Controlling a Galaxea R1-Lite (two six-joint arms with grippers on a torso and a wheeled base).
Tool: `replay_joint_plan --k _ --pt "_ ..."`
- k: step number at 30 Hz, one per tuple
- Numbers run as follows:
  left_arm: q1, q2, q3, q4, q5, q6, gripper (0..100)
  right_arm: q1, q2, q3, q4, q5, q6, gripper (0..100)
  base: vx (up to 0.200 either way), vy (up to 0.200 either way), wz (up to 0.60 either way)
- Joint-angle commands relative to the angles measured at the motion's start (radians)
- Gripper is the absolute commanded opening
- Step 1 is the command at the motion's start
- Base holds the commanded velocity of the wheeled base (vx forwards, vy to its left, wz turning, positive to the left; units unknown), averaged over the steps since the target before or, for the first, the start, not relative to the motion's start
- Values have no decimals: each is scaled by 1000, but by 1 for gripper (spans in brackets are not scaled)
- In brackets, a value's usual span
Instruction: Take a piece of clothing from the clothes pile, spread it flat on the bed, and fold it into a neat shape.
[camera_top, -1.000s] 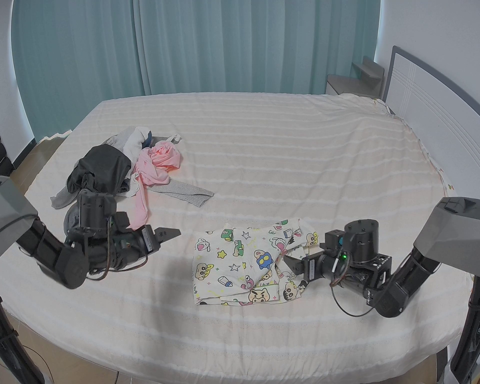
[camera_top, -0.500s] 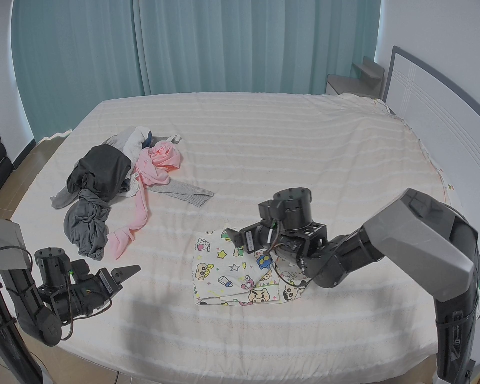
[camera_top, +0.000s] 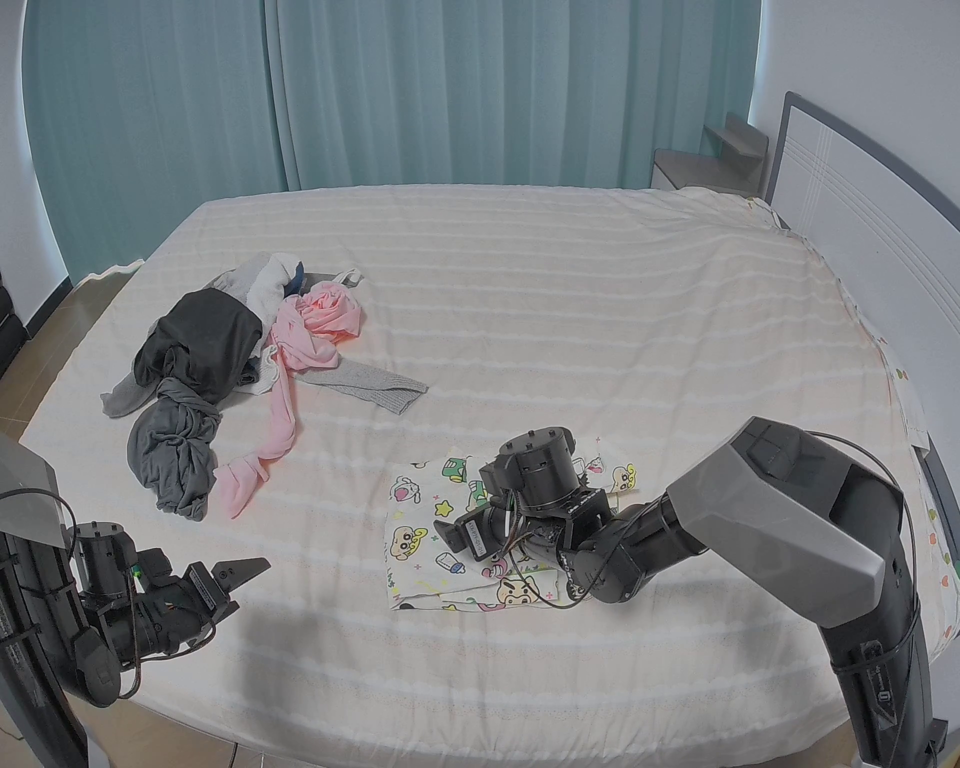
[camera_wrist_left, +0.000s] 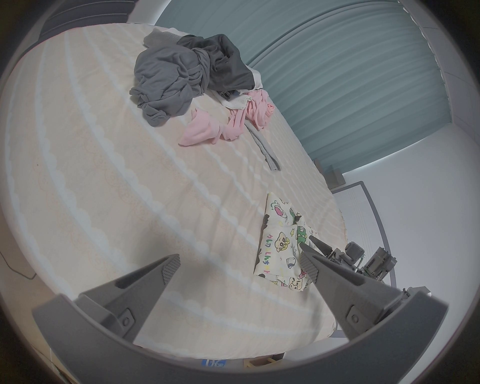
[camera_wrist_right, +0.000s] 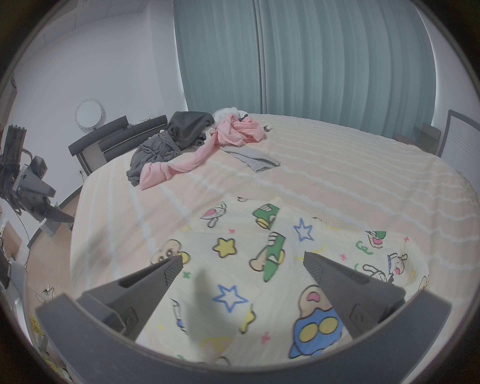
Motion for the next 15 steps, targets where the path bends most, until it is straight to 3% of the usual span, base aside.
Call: replay_joint_plan --k 1,15 --pt "-1 19 18 0 1 0 100 -17 22 -9 0 -4 -1 100 0 0 0" --pt "-1 23 18 0 1 0 100 -41 60 -54 0 -22 -9 100 0 0 0"
